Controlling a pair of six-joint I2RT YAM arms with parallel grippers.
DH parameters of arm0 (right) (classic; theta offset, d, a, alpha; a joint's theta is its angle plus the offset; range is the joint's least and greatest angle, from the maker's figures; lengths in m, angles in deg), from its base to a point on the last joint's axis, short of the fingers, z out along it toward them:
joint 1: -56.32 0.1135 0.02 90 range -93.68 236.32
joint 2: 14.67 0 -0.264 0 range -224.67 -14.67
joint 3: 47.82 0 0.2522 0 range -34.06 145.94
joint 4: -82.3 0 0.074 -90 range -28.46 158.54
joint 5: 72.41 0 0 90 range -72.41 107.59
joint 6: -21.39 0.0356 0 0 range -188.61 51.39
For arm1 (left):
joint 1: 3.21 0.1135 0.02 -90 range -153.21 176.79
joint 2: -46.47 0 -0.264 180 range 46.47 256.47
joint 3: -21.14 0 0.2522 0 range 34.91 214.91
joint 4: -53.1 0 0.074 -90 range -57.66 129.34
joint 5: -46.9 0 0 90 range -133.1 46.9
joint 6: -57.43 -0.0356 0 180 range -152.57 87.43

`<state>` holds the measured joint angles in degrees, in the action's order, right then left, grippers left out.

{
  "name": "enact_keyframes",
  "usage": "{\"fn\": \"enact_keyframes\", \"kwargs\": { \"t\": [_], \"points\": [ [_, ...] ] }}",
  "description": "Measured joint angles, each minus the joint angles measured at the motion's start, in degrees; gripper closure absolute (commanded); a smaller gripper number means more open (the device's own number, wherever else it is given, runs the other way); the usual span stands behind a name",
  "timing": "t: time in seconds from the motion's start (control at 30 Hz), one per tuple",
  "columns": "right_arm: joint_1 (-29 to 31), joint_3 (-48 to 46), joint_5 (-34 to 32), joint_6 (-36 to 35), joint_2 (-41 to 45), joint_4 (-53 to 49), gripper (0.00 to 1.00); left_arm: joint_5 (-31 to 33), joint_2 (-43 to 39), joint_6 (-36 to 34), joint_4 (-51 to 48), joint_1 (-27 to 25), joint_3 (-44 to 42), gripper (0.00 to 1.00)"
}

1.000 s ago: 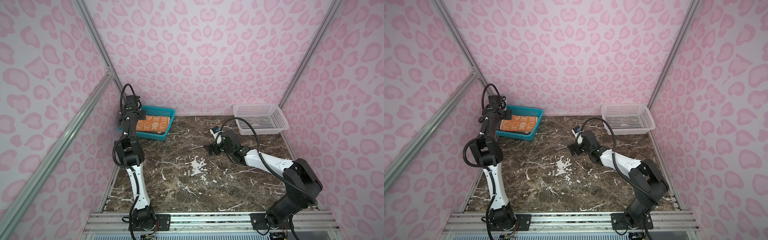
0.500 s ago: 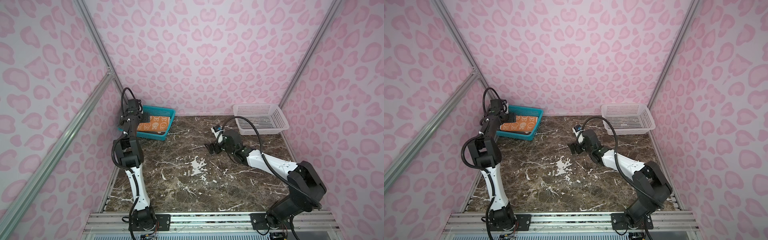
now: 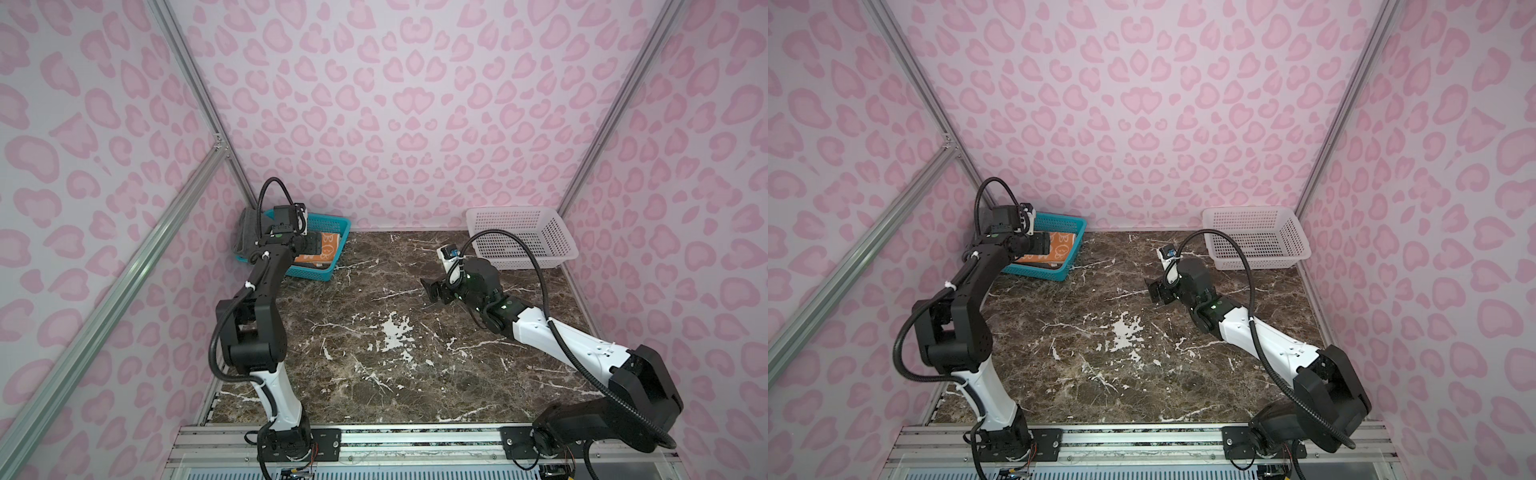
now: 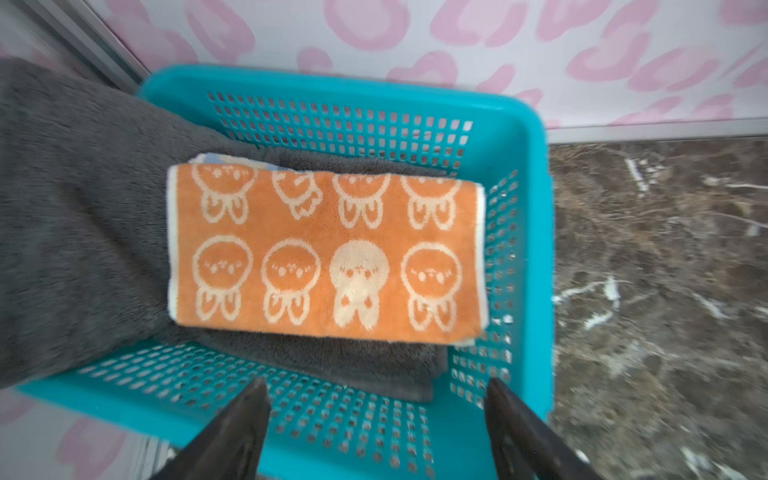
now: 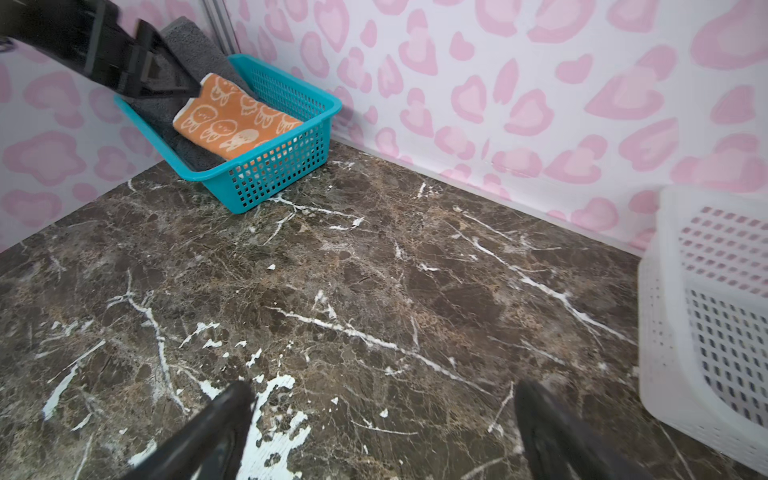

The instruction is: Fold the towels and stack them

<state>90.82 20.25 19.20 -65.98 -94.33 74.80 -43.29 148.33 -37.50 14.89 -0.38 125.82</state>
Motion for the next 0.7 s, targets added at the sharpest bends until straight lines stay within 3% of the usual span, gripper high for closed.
{"fn": "enact_keyframes", "kwargs": {
  "t": [0.13, 0.2, 0.4, 0.5, 0.7],
  "points": [
    [-2.8, -2.9, -0.7, 1.1, 3.9, 0.3, 0.01, -0.3, -19.0, 1.5, 2.5, -0.8, -7.6, 0.19],
    [-4.7, -4.7, -0.6, 1.9, 5.8, 0.9, 0.01, -0.2, -23.8, 2.6, 6.4, -0.8, -10.7, 0.19],
    [-12.4, -13.8, -0.1, 6.1, 12.5, 6.2, 0.01, 0.4, -31.1, 7.5, 6.3, -1.1, -26.0, 0.20],
    [-16.3, -19.3, -0.5, 7.8, 15.6, 9.5, 0.01, 0.4, -35.5, 9.2, 9.2, -1.3, -31.6, 0.03],
    [-21.3, -27.5, -5.8, 8.0, 19.7, 14.3, 0.01, 1.1, -39.1, 11.4, 17.6, -1.9, -44.5, 0.03]
  ]
}}
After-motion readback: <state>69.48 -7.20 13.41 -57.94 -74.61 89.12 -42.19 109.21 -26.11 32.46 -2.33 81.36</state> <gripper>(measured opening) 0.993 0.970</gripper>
